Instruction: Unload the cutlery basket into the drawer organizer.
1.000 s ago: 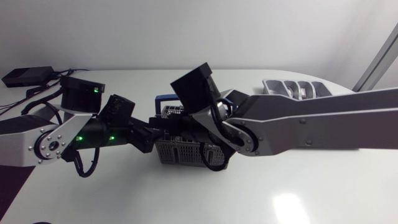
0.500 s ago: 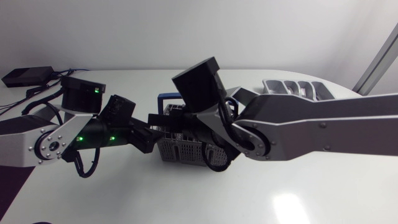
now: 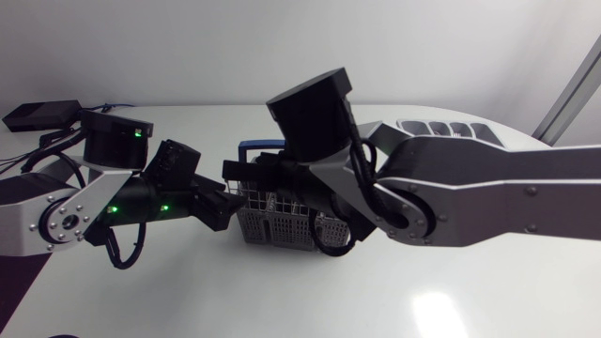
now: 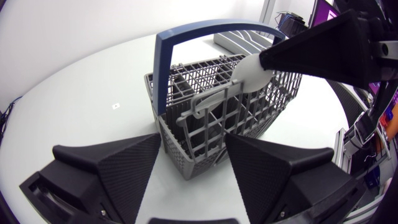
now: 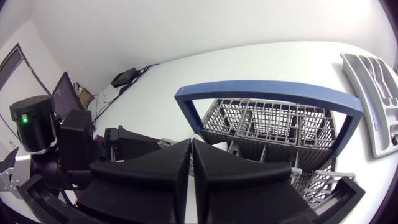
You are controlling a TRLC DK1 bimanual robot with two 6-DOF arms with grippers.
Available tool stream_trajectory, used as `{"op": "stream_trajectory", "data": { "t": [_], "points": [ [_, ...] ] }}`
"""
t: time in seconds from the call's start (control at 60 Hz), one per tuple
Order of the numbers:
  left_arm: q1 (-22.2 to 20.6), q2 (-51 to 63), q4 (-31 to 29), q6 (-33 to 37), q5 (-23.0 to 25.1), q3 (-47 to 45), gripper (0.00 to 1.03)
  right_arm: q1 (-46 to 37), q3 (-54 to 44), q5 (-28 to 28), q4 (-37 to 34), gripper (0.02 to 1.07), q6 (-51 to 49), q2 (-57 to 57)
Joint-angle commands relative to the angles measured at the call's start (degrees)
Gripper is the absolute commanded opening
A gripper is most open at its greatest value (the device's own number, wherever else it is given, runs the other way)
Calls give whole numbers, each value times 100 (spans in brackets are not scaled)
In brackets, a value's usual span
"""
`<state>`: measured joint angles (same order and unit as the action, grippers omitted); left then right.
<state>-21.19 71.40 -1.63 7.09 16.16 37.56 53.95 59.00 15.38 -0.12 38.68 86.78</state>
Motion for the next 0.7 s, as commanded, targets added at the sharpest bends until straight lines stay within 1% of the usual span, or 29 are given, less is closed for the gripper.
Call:
{"op": "stream_trajectory", "data": {
  "t": [0.0,0.417,0.483,0.683],
  "points": [
    [-43,-64,-39,-94,-17,41,73,45,-161,132,65,8,-123,-135],
    [-96,120,-31,-94,-69,120,73,10,-275,88,302,8,-185,-654],
    [-113,191,-31,-94,-149,129,73,-25,-275,53,302,8,-185,-759],
    [-122,454,49,-68,-280,146,73,-289,-187,-351,109,8,-132,-1120]
  ]
}}
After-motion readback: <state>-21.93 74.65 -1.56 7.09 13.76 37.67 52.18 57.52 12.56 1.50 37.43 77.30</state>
